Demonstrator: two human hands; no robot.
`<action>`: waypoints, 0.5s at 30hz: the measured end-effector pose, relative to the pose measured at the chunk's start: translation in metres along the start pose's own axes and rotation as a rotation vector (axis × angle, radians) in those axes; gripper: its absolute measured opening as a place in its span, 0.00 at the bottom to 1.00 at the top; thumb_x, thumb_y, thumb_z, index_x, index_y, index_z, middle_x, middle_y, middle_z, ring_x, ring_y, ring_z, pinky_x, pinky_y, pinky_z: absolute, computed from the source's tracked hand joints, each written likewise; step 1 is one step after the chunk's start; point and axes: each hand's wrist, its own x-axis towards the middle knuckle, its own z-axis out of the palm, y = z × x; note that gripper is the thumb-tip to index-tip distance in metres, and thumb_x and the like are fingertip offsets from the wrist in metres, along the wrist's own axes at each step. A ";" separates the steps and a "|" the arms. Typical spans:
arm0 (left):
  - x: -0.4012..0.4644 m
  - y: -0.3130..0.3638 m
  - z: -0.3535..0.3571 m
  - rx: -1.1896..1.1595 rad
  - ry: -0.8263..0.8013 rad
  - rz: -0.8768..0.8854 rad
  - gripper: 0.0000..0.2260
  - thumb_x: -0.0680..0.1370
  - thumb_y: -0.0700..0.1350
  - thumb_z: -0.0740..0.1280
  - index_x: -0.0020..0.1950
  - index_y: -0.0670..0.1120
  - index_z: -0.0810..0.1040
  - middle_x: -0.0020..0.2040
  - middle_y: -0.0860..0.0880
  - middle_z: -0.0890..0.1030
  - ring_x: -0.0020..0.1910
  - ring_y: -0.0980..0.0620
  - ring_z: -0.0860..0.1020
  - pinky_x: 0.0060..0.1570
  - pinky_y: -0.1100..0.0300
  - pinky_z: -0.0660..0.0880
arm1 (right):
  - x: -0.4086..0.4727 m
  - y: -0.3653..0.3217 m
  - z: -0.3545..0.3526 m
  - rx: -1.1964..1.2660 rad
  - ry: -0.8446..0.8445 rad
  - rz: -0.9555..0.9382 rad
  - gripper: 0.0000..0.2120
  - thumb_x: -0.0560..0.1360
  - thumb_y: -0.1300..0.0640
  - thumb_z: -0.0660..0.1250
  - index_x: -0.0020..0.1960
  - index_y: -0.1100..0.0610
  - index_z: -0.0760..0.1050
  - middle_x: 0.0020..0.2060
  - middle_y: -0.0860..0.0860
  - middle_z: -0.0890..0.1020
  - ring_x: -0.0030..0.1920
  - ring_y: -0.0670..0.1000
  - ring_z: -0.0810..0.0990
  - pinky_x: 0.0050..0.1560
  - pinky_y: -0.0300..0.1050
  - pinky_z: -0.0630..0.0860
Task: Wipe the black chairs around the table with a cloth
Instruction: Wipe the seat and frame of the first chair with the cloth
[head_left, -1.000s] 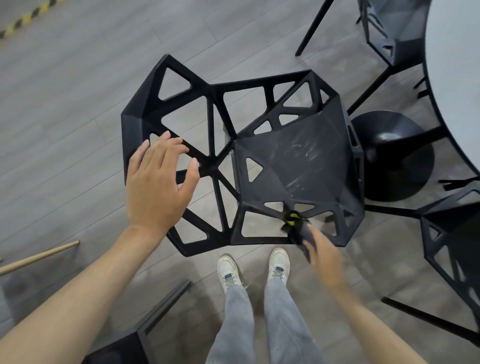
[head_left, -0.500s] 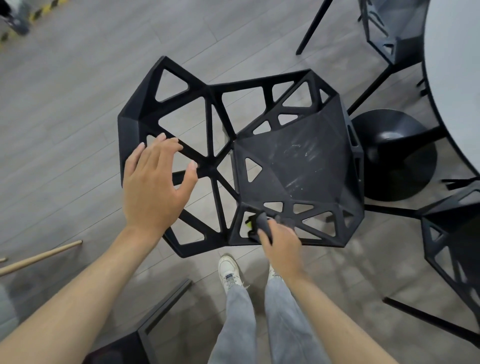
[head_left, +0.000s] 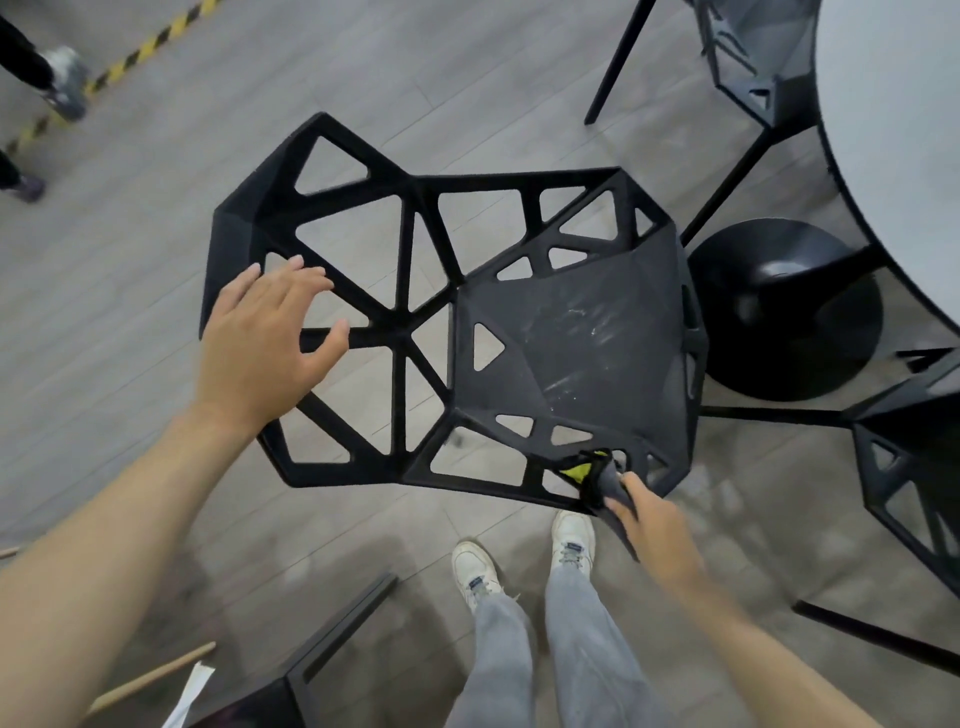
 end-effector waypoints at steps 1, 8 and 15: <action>0.002 -0.003 0.000 0.024 -0.013 0.011 0.20 0.83 0.56 0.60 0.67 0.44 0.77 0.67 0.45 0.81 0.75 0.45 0.73 0.79 0.47 0.60 | -0.005 -0.008 0.008 0.039 0.001 0.008 0.08 0.82 0.55 0.67 0.50 0.55 0.68 0.37 0.53 0.80 0.37 0.57 0.80 0.37 0.49 0.69; -0.012 0.001 0.007 0.384 -0.026 0.214 0.09 0.82 0.41 0.61 0.57 0.39 0.78 0.71 0.37 0.75 0.76 0.36 0.68 0.76 0.37 0.59 | -0.045 -0.017 0.049 0.066 0.087 0.029 0.09 0.82 0.51 0.66 0.49 0.51 0.67 0.33 0.44 0.73 0.36 0.56 0.77 0.36 0.52 0.73; -0.058 0.112 0.069 0.152 -0.601 0.017 0.10 0.82 0.51 0.62 0.57 0.46 0.76 0.52 0.47 0.79 0.51 0.45 0.78 0.51 0.52 0.74 | -0.042 -0.020 0.035 -0.113 0.152 -0.023 0.16 0.79 0.53 0.71 0.41 0.50 0.64 0.33 0.44 0.71 0.37 0.59 0.79 0.37 0.49 0.66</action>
